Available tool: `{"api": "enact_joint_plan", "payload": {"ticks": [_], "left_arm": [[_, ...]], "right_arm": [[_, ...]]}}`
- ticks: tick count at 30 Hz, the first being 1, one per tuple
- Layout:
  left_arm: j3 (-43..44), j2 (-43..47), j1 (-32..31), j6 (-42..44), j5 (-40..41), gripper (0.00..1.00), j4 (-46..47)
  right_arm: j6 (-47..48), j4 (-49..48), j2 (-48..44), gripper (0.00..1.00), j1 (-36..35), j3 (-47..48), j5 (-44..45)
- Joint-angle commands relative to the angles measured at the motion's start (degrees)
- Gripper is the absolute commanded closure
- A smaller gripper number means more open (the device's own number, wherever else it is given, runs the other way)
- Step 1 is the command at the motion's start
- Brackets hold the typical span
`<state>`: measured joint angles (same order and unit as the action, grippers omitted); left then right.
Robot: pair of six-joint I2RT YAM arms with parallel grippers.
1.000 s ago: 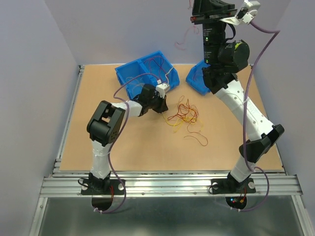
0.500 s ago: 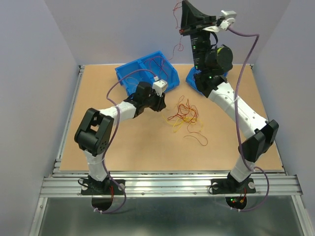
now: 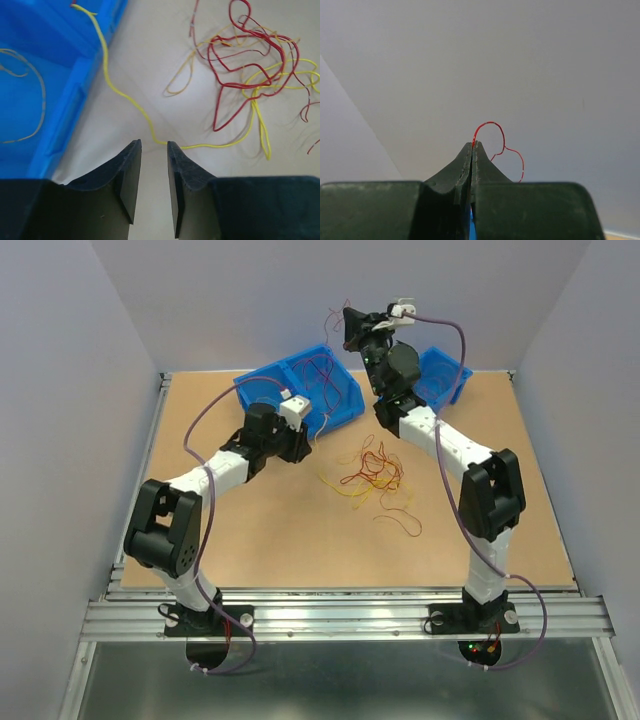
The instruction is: Untangle the cables
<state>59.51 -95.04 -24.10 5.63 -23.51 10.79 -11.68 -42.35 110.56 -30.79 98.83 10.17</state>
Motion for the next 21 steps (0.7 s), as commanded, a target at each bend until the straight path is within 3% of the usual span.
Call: {"api": "enact_joint_plan", "payload": {"ticks": [1, 5, 9, 17, 21], "left_arm": [[-0.9, 5.7, 4.1, -0.3, -2.2, 0.61, 0.9], [-2.3, 6.9, 5.4, 0.3, -2.4, 0.58, 1.2], [-2.5, 5.8, 5.3, 0.8, -3.9, 0.48, 1.4], [1.5, -1.7, 2.7, 1.8, -3.0, 0.41, 1.1], [3.2, -4.3, 0.1, 2.1, -0.8, 0.39, 0.3]], "right_arm": [[-3.5, -2.1, 3.1, 0.99, 0.8, -0.3, -2.3], [-5.3, -2.4, 8.2, 0.99, 0.8, -0.7, -3.0], [-5.1, -2.7, 11.7, 1.0, 0.7, -2.1, -1.5], [-5.9, 2.6, 14.9, 0.99, 0.7, -7.1, -2.2], [-2.3, 7.9, 12.7, 0.76, 0.6, -7.0, -1.9]]}}
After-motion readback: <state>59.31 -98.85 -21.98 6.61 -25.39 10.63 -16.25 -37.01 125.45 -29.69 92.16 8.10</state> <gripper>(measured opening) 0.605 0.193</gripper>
